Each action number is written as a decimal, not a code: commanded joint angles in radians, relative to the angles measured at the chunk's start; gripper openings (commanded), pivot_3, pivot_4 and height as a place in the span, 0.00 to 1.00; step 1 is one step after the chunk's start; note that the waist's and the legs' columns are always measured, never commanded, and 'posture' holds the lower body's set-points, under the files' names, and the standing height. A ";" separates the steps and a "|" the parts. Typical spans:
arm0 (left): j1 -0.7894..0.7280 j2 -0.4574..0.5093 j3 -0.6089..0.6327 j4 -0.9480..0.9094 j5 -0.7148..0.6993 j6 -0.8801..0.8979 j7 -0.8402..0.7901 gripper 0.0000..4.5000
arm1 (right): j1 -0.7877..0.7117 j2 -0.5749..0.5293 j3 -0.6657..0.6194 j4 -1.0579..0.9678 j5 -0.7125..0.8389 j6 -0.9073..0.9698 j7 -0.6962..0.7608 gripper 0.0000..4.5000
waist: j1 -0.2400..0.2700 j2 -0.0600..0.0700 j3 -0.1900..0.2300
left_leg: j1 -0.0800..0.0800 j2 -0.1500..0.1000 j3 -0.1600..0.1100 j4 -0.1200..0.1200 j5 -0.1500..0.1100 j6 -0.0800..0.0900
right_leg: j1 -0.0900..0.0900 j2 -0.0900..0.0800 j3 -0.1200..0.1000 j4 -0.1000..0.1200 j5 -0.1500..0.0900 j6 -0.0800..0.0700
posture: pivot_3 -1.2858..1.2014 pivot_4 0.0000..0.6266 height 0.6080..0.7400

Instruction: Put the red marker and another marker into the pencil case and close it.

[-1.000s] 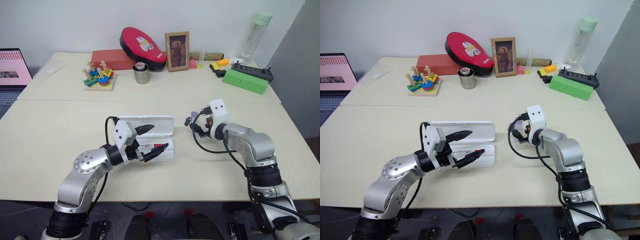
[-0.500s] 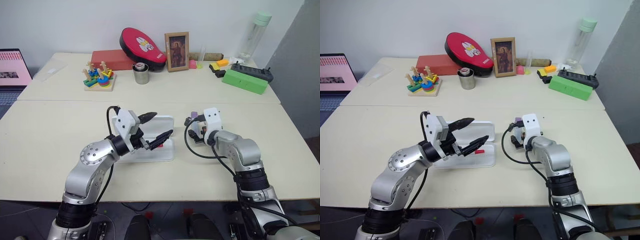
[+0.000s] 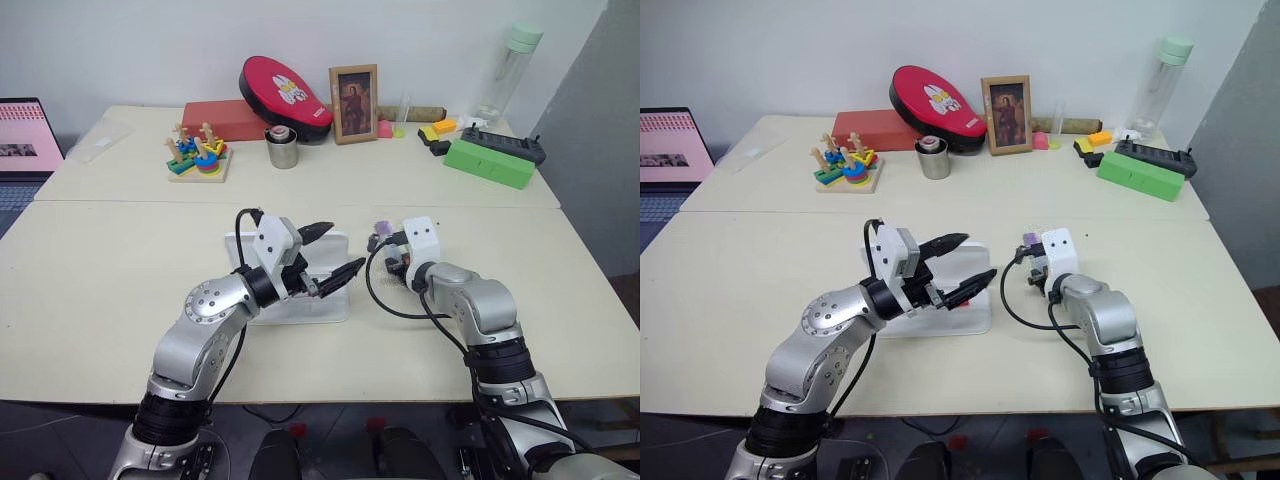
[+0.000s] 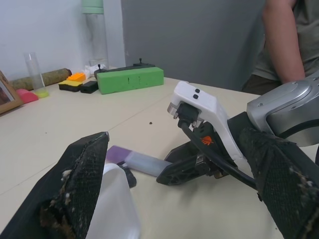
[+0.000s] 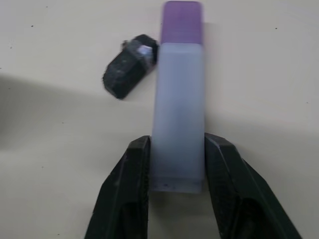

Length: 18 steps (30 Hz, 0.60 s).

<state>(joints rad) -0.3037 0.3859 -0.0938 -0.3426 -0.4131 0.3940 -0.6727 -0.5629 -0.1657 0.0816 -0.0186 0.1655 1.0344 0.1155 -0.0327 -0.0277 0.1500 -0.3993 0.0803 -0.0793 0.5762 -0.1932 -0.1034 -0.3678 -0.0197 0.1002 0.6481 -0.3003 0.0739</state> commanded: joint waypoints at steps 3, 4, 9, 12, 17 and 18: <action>-0.031 -0.020 -0.015 0.004 0.014 -0.014 0.011 1.00 | 0.007 -0.013 -0.011 0.002 -0.015 -0.017 0.009 0.24 | 0.000 0.000 0.000 | 0.000 0.000 0.000 0.000 0.000 0.000 | 0.000 0.000 0.000 0.000 0.000 0.000 | 0.52 0.24 1.00; -0.033 -0.020 -0.016 0.007 0.017 -0.015 0.011 1.00 | 0.004 -0.014 -0.017 -0.005 -0.012 -0.024 0.013 0.24 | 0.000 0.000 0.000 | 0.000 0.000 0.000 0.000 0.000 0.000 | 0.000 0.000 0.000 0.000 0.000 0.000 | 0.52 0.24 1.00; -0.025 -0.010 -0.014 0.002 0.016 0.001 0.007 1.00 | -0.021 -0.029 -0.053 -0.042 0.005 -0.074 0.046 0.24 | 0.000 0.000 0.000 | 0.000 0.000 0.000 0.000 0.000 0.000 | 0.000 0.000 0.000 0.000 0.000 0.000 | 0.52 0.24 1.00; 0.007 0.022 0.023 -0.021 0.006 0.020 0.009 1.00 | -0.036 -0.086 -0.059 -0.098 0.032 -0.141 0.141 0.24 | 0.000 0.001 0.001 | -0.001 0.000 0.000 0.000 0.000 0.000 | -0.001 0.000 0.000 -0.001 0.000 0.000 | 0.52 0.24 1.00; 0.102 0.087 0.112 -0.103 -0.049 0.075 0.009 1.00 | -0.054 -0.188 -0.061 -0.205 0.102 -0.250 0.324 0.24 | -0.002 0.002 0.001 | -0.001 0.000 0.000 -0.001 0.000 0.000 | -0.001 0.000 0.000 -0.002 0.000 0.000 | 0.52 0.24 1.00; 0.128 0.098 0.139 -0.121 -0.070 0.087 0.007 1.00 | -0.057 -0.200 -0.057 -0.227 0.122 -0.273 0.367 0.24 | -0.003 0.002 0.001 | -0.001 0.000 0.000 -0.002 0.000 0.000 | -0.001 0.000 0.000 -0.001 0.000 0.000 | 0.52 0.24 1.00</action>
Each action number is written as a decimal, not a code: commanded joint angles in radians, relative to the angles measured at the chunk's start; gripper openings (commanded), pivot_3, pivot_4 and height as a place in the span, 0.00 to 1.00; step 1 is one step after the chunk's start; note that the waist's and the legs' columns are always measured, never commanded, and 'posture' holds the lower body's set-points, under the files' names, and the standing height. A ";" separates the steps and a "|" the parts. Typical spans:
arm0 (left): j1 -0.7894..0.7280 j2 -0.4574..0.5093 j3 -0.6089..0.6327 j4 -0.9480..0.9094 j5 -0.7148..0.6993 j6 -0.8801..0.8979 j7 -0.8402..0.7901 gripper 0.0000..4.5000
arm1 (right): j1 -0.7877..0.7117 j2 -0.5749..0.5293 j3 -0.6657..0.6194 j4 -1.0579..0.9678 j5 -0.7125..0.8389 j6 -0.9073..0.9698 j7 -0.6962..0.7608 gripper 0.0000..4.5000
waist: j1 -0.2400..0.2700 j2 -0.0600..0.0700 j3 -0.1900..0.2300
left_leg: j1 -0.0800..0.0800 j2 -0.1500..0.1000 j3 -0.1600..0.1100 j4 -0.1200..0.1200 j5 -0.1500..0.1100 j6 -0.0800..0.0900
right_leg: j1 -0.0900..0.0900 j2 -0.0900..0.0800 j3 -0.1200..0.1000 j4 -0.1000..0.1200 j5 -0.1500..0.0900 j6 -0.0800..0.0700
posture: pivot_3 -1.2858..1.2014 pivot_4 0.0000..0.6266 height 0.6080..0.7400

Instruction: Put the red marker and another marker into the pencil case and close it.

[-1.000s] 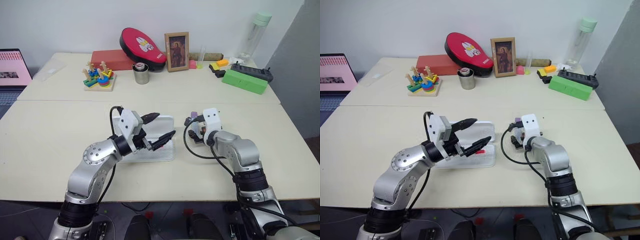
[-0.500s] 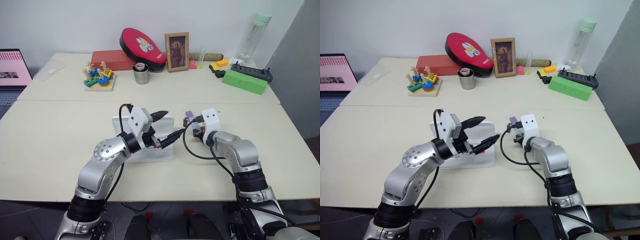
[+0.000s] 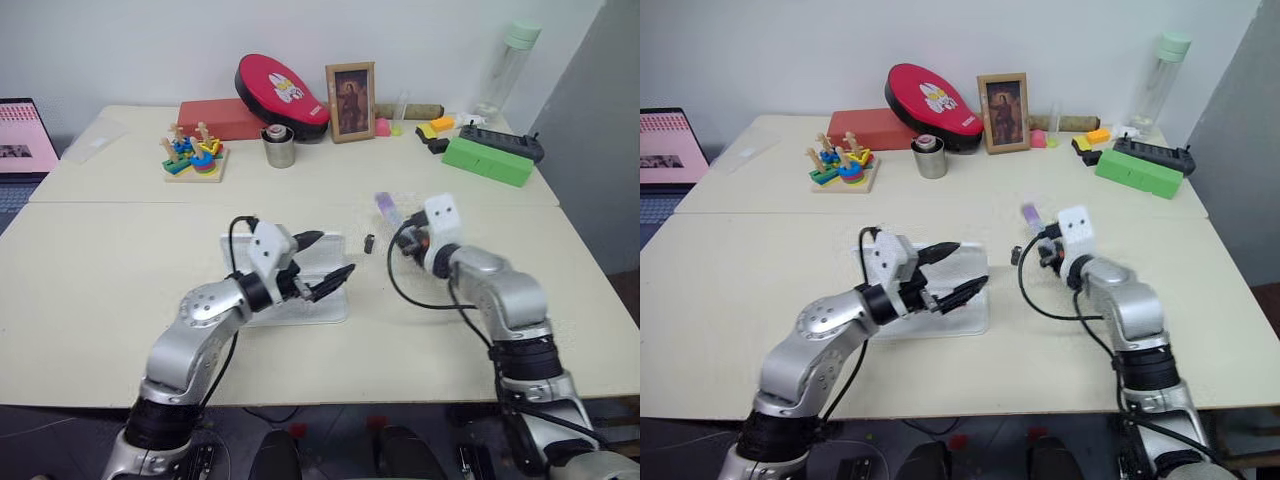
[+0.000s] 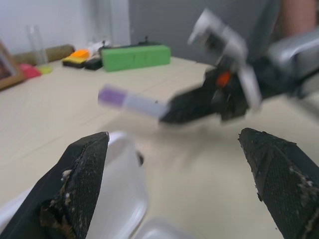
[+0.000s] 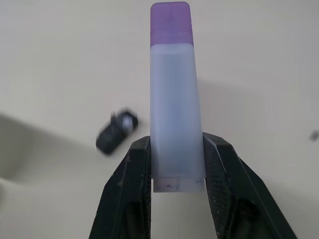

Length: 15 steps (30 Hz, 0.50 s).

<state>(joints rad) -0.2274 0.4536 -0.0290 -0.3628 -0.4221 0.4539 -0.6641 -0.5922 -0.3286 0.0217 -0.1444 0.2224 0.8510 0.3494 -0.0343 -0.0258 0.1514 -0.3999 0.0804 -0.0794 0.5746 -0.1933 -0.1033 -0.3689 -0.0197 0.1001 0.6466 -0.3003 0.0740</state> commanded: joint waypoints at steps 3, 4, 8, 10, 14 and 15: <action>0.165 0.081 0.168 -0.142 -0.102 0.034 -0.030 1.00 | -0.053 -0.050 0.023 -0.160 0.138 -0.106 0.243 0.24 | -0.003 0.000 0.000 | 0.000 0.000 0.000 0.000 0.000 0.000 | 0.000 0.000 0.000 -0.001 0.000 0.000 | 0.52 0.24 1.00; 0.205 0.101 0.192 -0.153 -0.105 0.028 -0.048 1.00 | -0.062 -0.054 0.038 -0.174 0.158 -0.100 0.274 0.24 | -0.008 0.000 0.000 | 0.000 0.000 0.000 0.000 0.000 0.000 | 0.000 0.000 0.000 -0.001 0.000 0.000 | 0.52 0.24 1.00; 0.370 0.173 0.272 -0.173 -0.093 -0.020 -0.114 1.00 | -0.094 -0.071 0.117 -0.233 0.220 -0.059 0.380 0.24 | -0.017 -0.001 0.000 | 0.000 0.000 0.000 0.000 0.000 0.000 | 0.000 0.000 0.000 -0.001 0.000 0.000 | 0.52 0.24 1.00; 0.464 0.196 0.344 -0.168 -0.100 -0.039 -0.146 1.00 | -0.124 -0.085 0.192 -0.244 0.219 -0.013 0.414 0.24 | -0.017 0.000 0.000 | 0.000 0.001 0.000 0.000 0.000 0.000 | 0.000 0.000 0.000 -0.002 0.000 0.000 | 0.52 0.24 1.00; 0.578 0.212 0.445 -0.108 -0.076 -0.102 -0.180 1.00 | -0.187 -0.098 0.358 -0.198 0.163 -0.004 0.481 0.24 | -0.014 0.000 0.000 | 0.001 0.001 0.001 0.000 0.000 0.000 | -0.005 0.000 0.000 -0.002 -0.002 -0.003 | 0.52 0.24 1.00; 0.597 0.212 0.460 -0.099 -0.073 -0.115 -0.185 1.00 | -0.209 -0.087 0.392 -0.169 0.143 -0.008 0.481 0.24 | -0.014 0.000 0.000 | 0.001 0.001 0.001 0.000 0.000 0.000 | -0.005 0.000 0.000 -0.002 -0.005 -0.008 | 0.52 0.24 1.00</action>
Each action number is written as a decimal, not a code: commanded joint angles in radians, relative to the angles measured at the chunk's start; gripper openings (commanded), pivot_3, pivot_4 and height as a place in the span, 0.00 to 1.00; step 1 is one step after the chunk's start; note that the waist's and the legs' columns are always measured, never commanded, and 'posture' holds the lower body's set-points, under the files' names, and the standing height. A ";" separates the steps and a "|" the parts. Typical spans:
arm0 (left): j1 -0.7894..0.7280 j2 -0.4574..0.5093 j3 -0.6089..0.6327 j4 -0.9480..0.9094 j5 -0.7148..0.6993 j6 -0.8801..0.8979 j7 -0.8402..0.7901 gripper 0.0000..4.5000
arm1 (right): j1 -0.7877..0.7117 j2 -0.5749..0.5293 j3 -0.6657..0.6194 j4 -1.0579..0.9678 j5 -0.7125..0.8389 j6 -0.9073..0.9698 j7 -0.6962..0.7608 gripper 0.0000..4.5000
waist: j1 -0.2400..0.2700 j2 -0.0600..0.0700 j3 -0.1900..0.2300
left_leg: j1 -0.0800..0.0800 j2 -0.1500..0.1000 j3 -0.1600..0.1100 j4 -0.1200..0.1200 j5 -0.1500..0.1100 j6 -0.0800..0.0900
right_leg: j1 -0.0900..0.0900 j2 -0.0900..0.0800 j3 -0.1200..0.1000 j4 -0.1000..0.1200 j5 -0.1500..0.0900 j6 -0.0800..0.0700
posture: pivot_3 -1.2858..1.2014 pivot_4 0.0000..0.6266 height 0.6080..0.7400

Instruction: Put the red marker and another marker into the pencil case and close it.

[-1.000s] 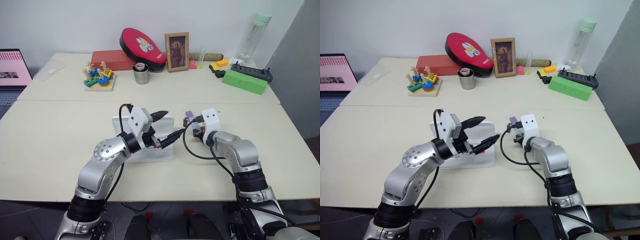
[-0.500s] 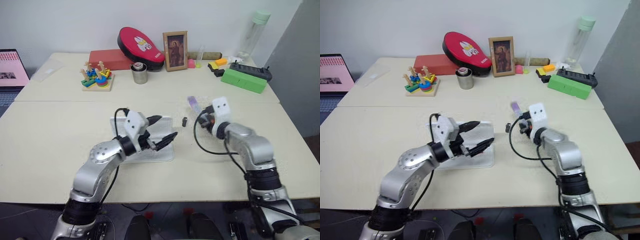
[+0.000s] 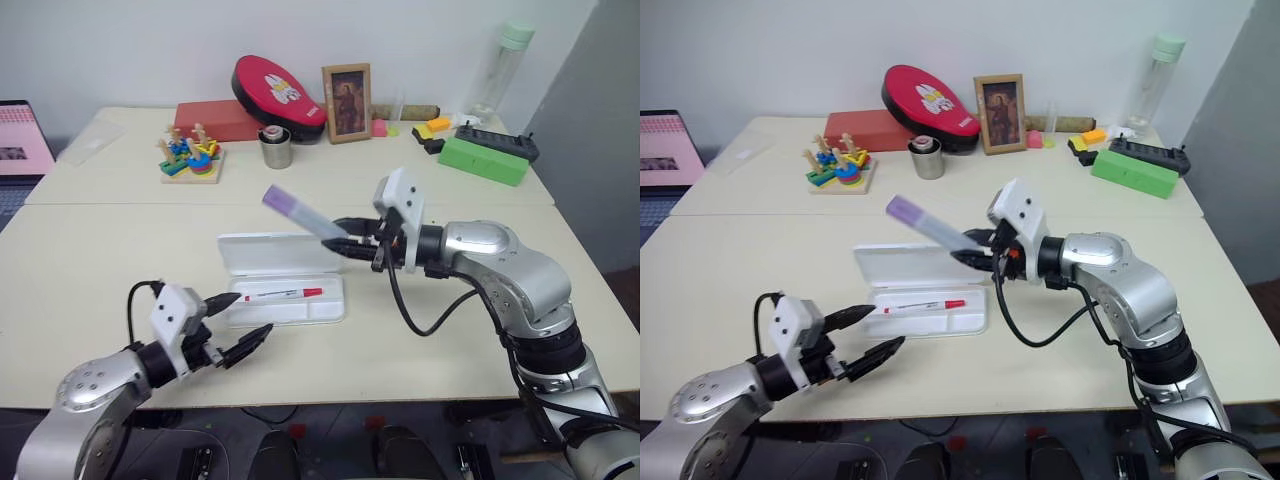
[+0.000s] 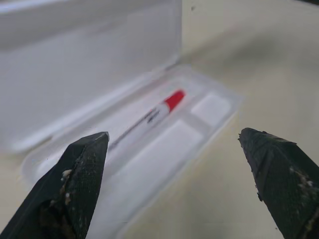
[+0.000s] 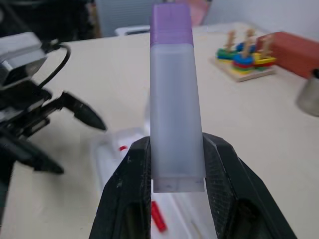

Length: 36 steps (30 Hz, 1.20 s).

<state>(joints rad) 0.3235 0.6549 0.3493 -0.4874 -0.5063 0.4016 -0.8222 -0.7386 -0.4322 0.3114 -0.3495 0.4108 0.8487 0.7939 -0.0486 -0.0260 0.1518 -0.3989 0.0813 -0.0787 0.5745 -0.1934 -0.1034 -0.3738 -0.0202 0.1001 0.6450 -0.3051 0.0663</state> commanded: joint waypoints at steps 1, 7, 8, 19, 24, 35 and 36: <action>0.063 0.011 0.095 0.030 0.012 -0.072 -0.032 1.00 | -0.082 0.031 0.132 0.064 -0.064 -0.005 0.031 0.24 | -0.001 0.000 0.000 | 0.001 0.000 0.000 0.000 0.000 0.000 | 0.000 0.000 0.000 0.001 -0.001 -0.002 | 0.52 0.24 1.00; 0.150 -0.018 0.150 0.049 0.004 -0.107 -0.033 1.00 | -0.136 0.141 0.304 0.185 -0.157 -0.018 0.028 0.24 | -0.002 -0.003 -0.001 | 0.000 0.000 0.000 0.000 0.000 0.000 | 0.000 0.000 0.000 0.001 -0.001 -0.002 | 0.52 0.24 1.00; 0.161 -0.021 0.150 0.049 0.004 -0.110 -0.034 1.00 | -0.139 0.163 0.320 0.204 -0.168 -0.018 0.022 0.24 | -0.002 -0.003 -0.001 | 0.000 0.000 0.000 0.000 0.000 0.000 | 0.000 0.000 0.000 0.001 -0.001 -0.002 | 0.52 0.24 1.00; 0.177 -0.025 0.143 0.007 -0.027 -0.097 -0.033 1.00 | -0.149 0.253 0.376 0.376 -0.280 -0.097 0.041 0.24 | -0.001 -0.003 -0.001 | 0.000 0.001 0.000 -0.001 0.000 -0.001 | -0.002 0.000 -0.001 0.002 0.001 0.001 | 0.52 0.24 1.00; 0.175 -0.023 0.145 -0.017 -0.032 -0.083 -0.023 1.00 | -0.148 0.261 0.380 0.419 -0.315 -0.127 0.059 0.24 | -0.001 -0.003 -0.001 | 0.000 0.001 0.000 -0.001 0.000 -0.001 | -0.002 0.000 -0.001 0.002 0.002 0.003 | 0.52 0.24 1.00; 0.145 -0.020 0.130 -0.062 -0.052 -0.037 0.019 1.00 | -0.150 0.280 0.409 0.464 -0.374 -0.177 0.118 0.24 | -0.004 -0.003 -0.001 | 0.000 0.001 0.000 -0.001 0.000 -0.001 | -0.002 0.000 -0.001 0.002 0.002 0.003 | 0.52 0.24 1.00; 0.144 -0.021 0.129 -0.065 -0.053 -0.034 0.021 1.00 | -0.151 0.283 0.411 0.471 -0.380 -0.182 0.119 0.24 | -0.004 -0.003 -0.001 | 0.000 0.001 0.000 -0.001 0.000 -0.001 | -0.002 0.000 -0.001 0.002 0.002 0.003 | 0.52 0.24 1.00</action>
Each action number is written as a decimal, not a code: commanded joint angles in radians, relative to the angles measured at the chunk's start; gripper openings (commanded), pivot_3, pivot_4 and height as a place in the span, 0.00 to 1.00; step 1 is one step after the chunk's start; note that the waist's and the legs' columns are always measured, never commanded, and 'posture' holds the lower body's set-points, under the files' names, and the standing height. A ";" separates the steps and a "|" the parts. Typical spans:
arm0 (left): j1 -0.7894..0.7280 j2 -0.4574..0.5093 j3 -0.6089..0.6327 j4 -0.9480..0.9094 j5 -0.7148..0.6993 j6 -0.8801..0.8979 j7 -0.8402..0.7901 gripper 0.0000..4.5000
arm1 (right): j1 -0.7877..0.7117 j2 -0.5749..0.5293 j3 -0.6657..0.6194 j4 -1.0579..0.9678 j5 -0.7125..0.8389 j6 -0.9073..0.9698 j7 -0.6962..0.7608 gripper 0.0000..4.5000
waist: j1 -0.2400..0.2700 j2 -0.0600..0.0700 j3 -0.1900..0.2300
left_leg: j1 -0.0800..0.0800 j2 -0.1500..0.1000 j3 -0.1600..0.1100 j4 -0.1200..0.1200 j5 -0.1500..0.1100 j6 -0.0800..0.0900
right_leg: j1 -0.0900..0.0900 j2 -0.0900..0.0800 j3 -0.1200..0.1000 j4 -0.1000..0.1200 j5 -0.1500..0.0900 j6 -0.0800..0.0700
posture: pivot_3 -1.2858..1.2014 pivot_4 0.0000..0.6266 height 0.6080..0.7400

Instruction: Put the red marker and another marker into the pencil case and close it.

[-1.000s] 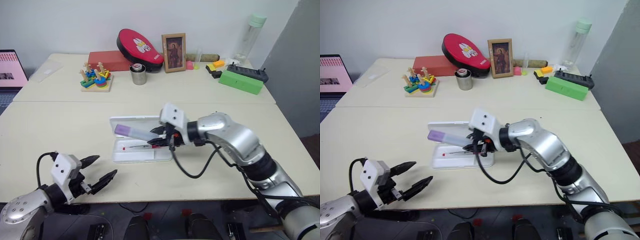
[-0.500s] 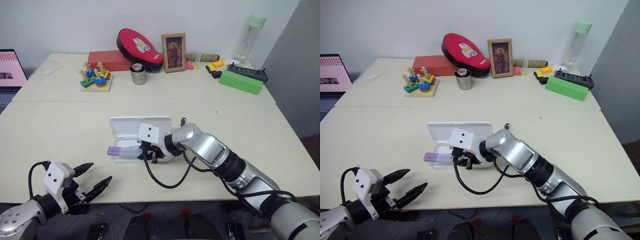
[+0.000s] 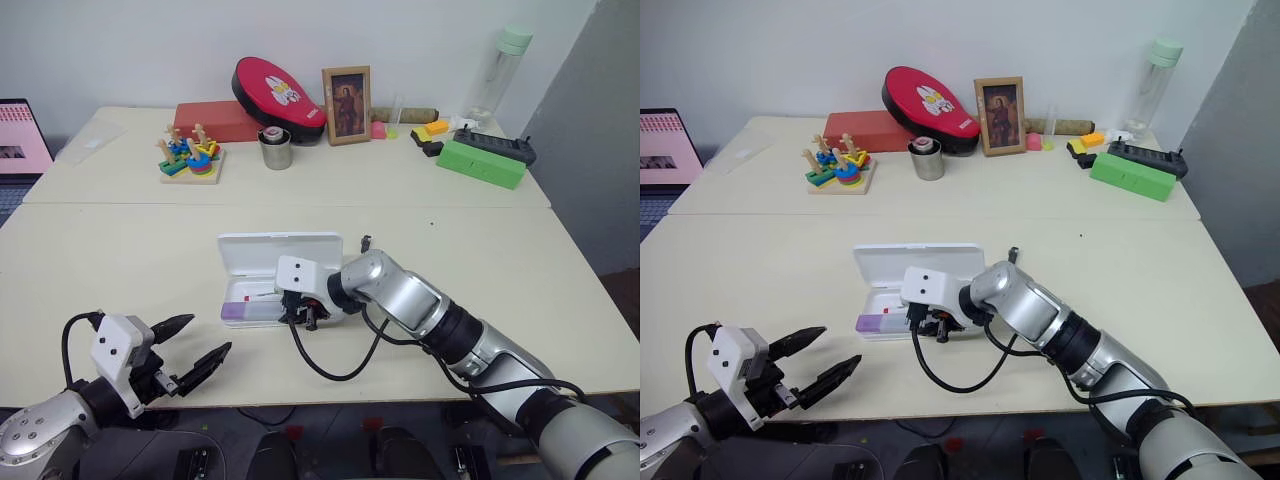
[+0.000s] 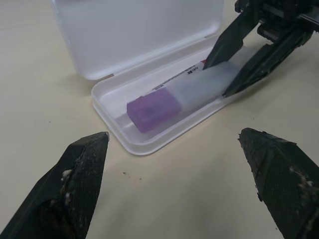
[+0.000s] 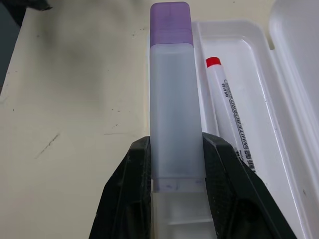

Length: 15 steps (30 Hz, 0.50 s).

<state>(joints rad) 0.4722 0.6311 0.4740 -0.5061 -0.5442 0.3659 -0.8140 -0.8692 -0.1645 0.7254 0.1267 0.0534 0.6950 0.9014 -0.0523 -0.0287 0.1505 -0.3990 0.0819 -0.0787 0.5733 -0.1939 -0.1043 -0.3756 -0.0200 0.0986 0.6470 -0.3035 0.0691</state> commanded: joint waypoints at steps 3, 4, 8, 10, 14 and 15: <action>-0.006 0.003 0.002 -0.053 -0.016 0.008 0.018 1.00 | -0.021 0.026 -0.004 0.013 -0.037 -0.041 0.014 0.24 | 0.000 0.000 0.000 | 0.000 0.000 0.000 0.000 0.000 0.000 | 0.000 0.000 0.000 0.000 0.000 0.000 | 0.52 0.24 1.00; -0.007 0.003 0.001 -0.056 -0.016 0.010 0.021 1.00 | -0.021 0.029 -0.006 0.019 -0.042 -0.044 0.015 0.24 | 0.000 0.000 0.000 | 0.000 0.000 0.000 0.000 0.000 0.000 | 0.000 0.000 0.000 0.000 0.000 0.000 | 0.52 0.24 1.00; -0.014 0.003 -0.006 -0.066 -0.016 0.020 0.031 1.00 | -0.023 0.037 -0.014 0.033 -0.055 -0.058 0.020 0.24 | 0.000 0.000 0.000 | 0.000 0.000 0.000 0.000 0.000 0.000 | 0.000 0.000 0.000 0.000 0.000 0.000 | 0.52 0.24 1.00; -0.020 0.003 -0.011 -0.067 -0.014 0.024 0.034 1.00 | -0.027 0.039 -0.020 0.041 -0.060 -0.065 0.020 0.24 | 0.000 0.000 0.000 | 0.000 0.000 0.000 0.000 0.000 0.000 | 0.000 0.000 0.000 0.000 0.000 0.000 | 0.52 0.24 1.00; -0.035 0.005 -0.021 -0.069 -0.015 0.032 0.041 1.00 | -0.033 0.044 -0.032 0.045 -0.064 -0.070 0.024 0.24 | 0.000 0.000 0.000 | 0.000 0.000 0.000 0.000 0.000 0.000 | 0.000 0.000 0.000 0.000 0.000 0.000 | 0.52 0.24 1.00; -0.038 0.006 -0.023 -0.067 -0.014 0.032 0.041 1.00 | -0.033 0.046 -0.037 0.041 -0.061 -0.067 0.027 0.24 | 0.000 0.000 0.000 | 0.000 0.000 0.000 0.000 0.000 0.000 | 0.000 0.000 0.000 0.000 0.000 0.000 | 0.52 0.24 1.00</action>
<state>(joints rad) 0.4393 0.6312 0.4529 -0.5436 -0.5473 0.4044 -0.7750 -0.8779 -0.1297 0.7245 0.1820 -0.0102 0.6386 0.9188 -0.0524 -0.0287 0.1506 -0.3989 0.0819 -0.0787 0.5733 -0.1939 -0.1044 -0.3755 -0.0200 0.0986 0.6470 -0.3034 0.0693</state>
